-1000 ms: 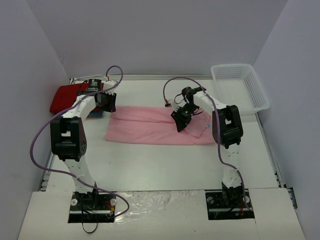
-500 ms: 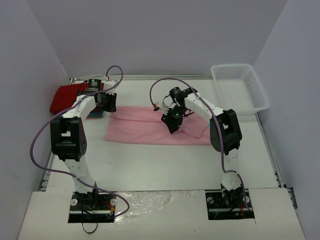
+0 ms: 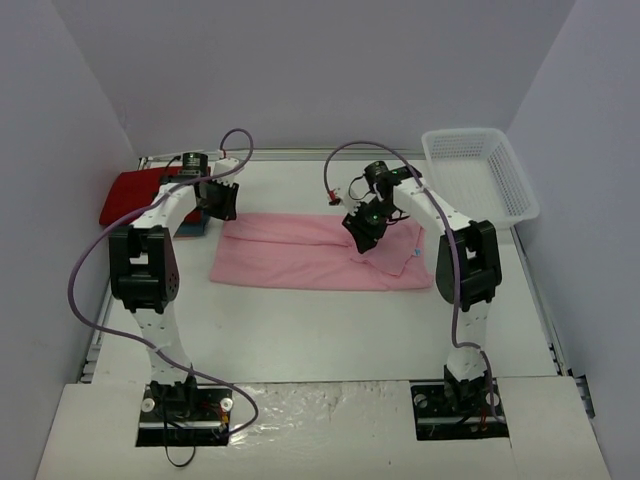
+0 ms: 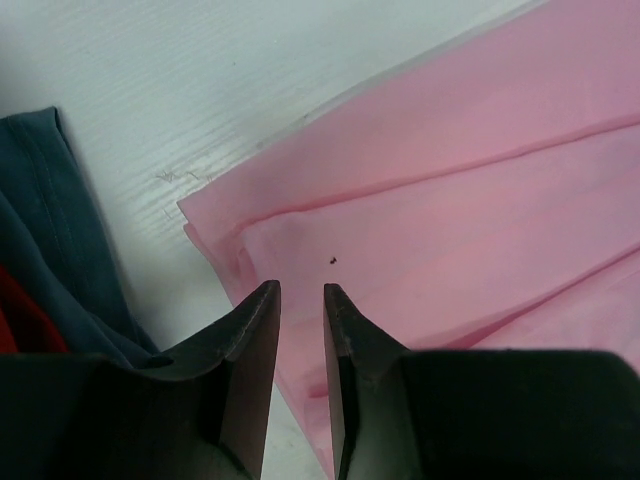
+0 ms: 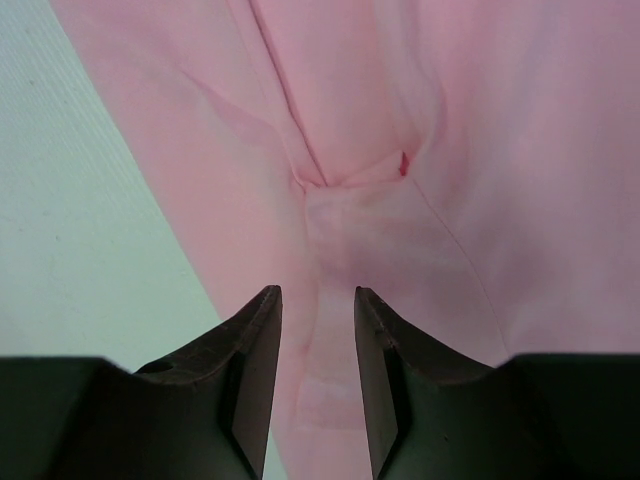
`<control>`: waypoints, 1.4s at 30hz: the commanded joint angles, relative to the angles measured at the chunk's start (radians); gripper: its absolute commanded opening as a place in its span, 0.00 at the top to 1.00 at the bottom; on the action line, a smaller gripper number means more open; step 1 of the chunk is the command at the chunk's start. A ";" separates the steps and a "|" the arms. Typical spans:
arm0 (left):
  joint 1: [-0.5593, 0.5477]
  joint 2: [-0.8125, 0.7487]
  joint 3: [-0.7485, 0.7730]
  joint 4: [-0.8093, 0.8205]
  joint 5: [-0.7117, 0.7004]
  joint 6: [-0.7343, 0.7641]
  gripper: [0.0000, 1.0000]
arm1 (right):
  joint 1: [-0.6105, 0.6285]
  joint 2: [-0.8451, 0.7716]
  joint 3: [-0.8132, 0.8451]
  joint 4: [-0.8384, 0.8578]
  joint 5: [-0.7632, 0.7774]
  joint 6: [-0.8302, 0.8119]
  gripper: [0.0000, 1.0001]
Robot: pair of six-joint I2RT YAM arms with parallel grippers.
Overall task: Fold and stack the t-shirts
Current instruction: Fold the other side of the tshirt into a rectangle
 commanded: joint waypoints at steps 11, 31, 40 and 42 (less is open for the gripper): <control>0.001 0.107 0.117 -0.010 -0.048 0.031 0.76 | -0.061 -0.066 -0.024 -0.047 0.010 0.015 0.68; 0.014 0.112 0.098 0.026 -0.089 0.023 0.76 | -0.061 -0.028 -0.029 -0.045 0.010 0.017 0.67; 0.015 0.113 0.102 0.016 -0.051 0.021 0.98 | -0.061 -0.026 -0.029 -0.047 0.023 0.022 0.67; 0.015 0.115 0.102 0.010 -0.038 0.027 0.98 | -0.061 -0.028 -0.030 -0.045 0.028 0.023 0.67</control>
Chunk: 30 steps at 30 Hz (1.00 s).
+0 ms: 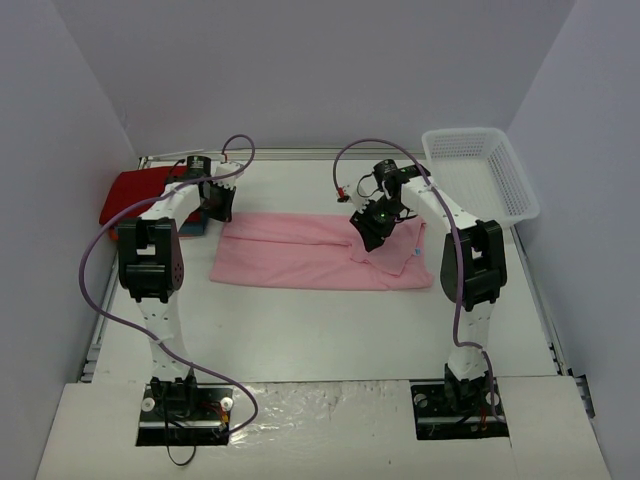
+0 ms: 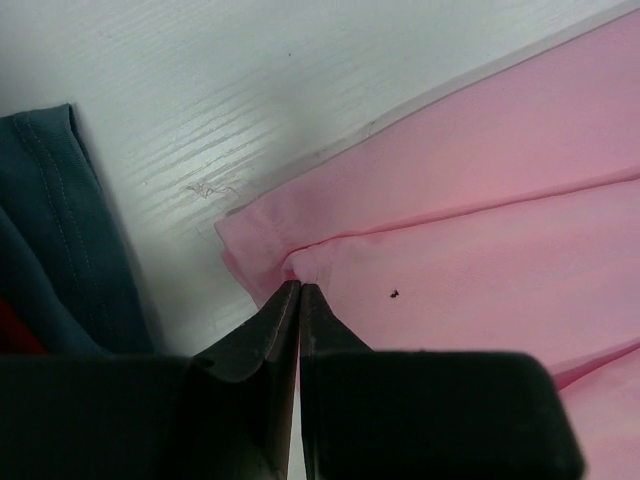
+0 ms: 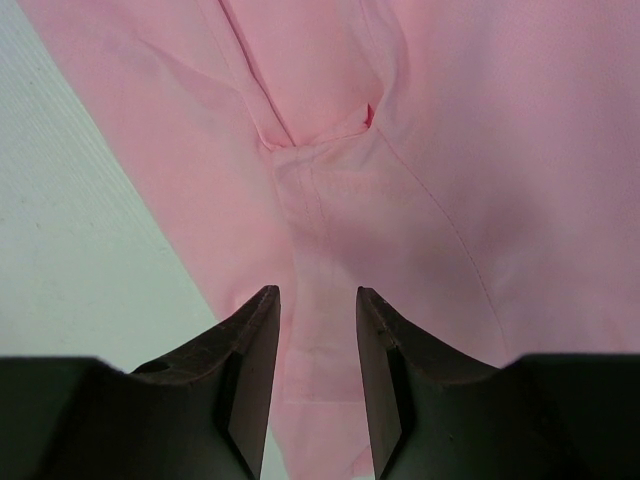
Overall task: Fold and stack the t-shirts
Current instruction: Fold the other side of the tshirt into a rectangle
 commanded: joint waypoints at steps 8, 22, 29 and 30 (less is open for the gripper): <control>0.008 -0.052 0.014 -0.011 0.041 0.015 0.98 | -0.002 -0.005 -0.010 -0.043 0.025 0.014 0.67; 0.011 -0.184 -0.089 -0.023 0.067 0.048 0.98 | 0.002 -0.046 -0.038 -0.045 0.017 0.018 0.67; 0.011 -0.236 -0.149 -0.025 0.087 0.070 0.98 | 0.002 -0.062 -0.054 -0.045 0.019 0.021 0.67; 0.012 -0.244 -0.155 -0.025 0.093 0.072 0.98 | 0.002 -0.062 -0.058 -0.046 0.019 0.023 0.67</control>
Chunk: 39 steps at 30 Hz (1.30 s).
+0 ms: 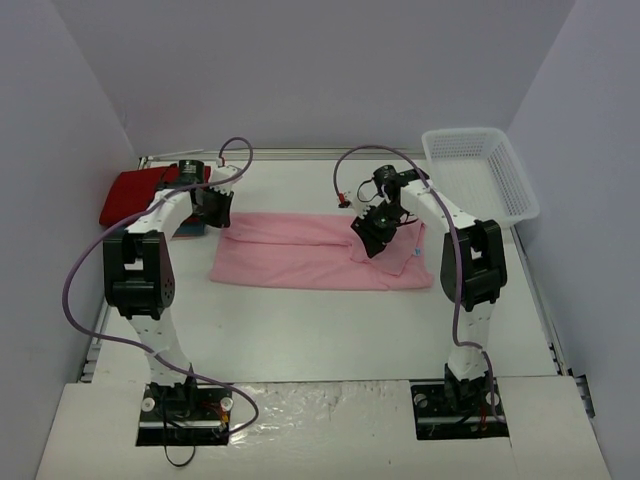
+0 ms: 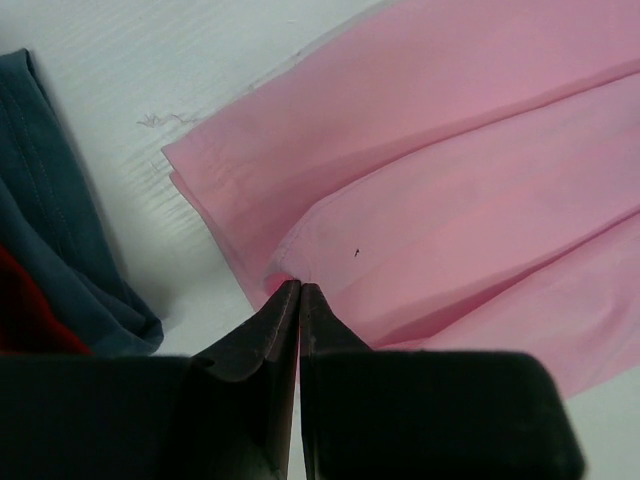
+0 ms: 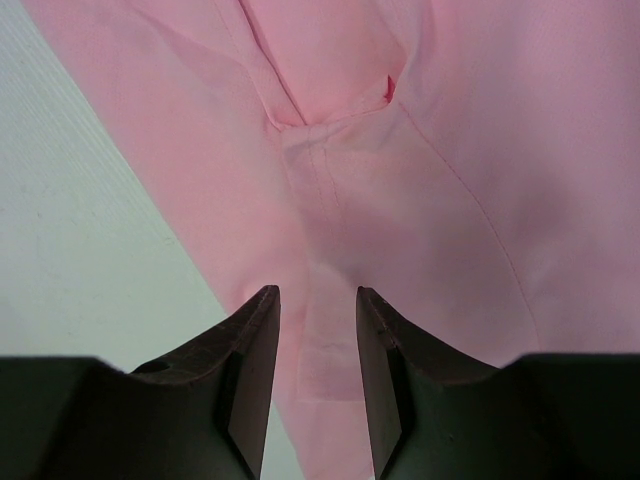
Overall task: Fold and stack the t-shirts
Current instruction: Fold the other side of the tshirt into a rectangle
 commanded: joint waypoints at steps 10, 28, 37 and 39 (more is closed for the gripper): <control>0.068 -0.111 -0.077 0.003 0.082 0.051 0.98 | 0.001 -0.066 -0.032 -0.047 0.018 0.017 0.67; 0.091 -0.104 -0.139 -0.011 0.132 0.109 0.98 | -0.002 -0.026 -0.046 -0.045 0.041 0.023 0.67; 0.092 -0.077 -0.157 -0.010 0.073 0.144 0.98 | -0.002 -0.014 -0.046 -0.045 0.034 0.022 0.67; 0.092 -0.067 -0.156 -0.005 0.055 0.144 0.98 | -0.002 -0.015 -0.047 -0.044 0.033 0.020 0.67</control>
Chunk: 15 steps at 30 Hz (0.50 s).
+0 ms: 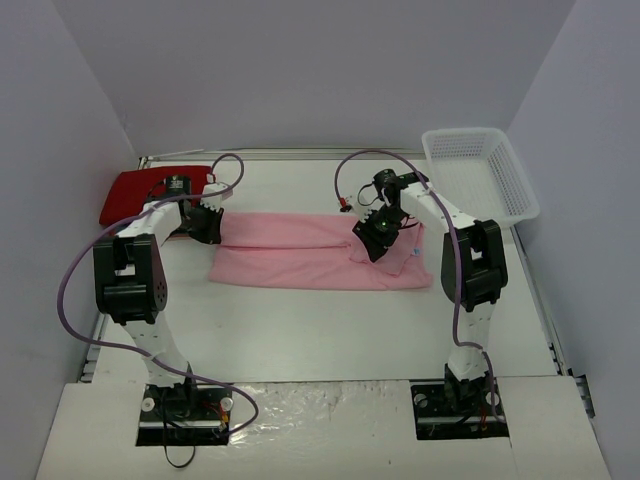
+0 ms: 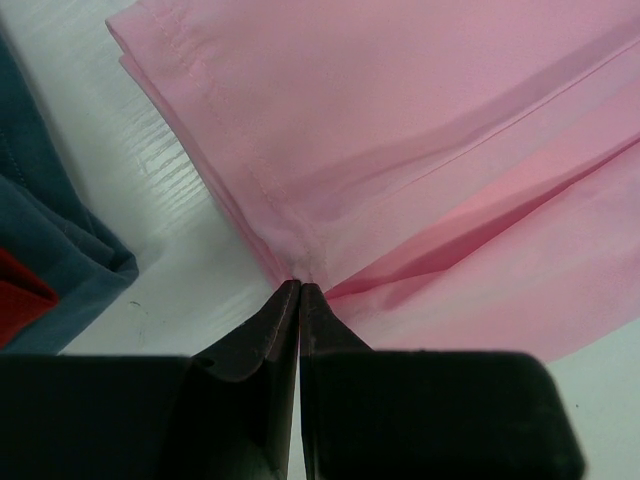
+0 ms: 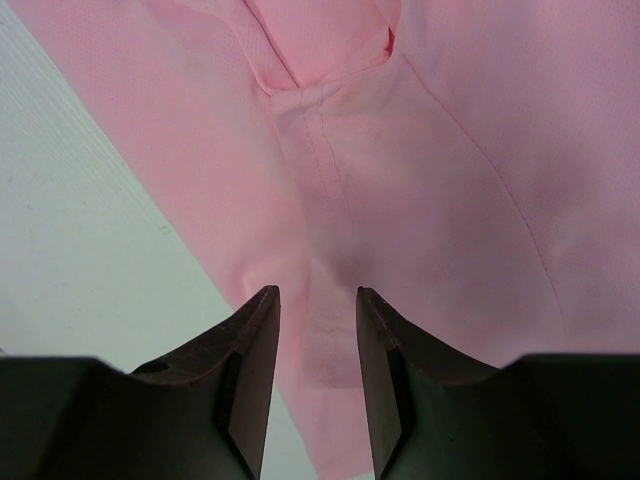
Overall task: Fold and stack the t-shirts
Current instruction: Fold the other side of the tshirt into a rectangle
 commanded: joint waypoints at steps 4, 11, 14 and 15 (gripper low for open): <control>0.011 0.008 -0.002 0.008 -0.054 0.031 0.98 | -0.003 -0.013 -0.015 -0.042 0.002 -0.006 0.67; 0.011 0.020 -0.014 0.018 -0.055 0.022 0.98 | -0.009 -0.005 -0.028 -0.039 0.000 -0.004 0.67; 0.009 0.016 -0.020 0.006 -0.057 0.022 0.97 | -0.009 -0.004 -0.038 -0.039 -0.004 -0.007 0.66; 0.011 0.013 -0.018 0.000 -0.058 0.028 0.97 | -0.009 -0.002 -0.038 -0.039 -0.004 -0.007 0.67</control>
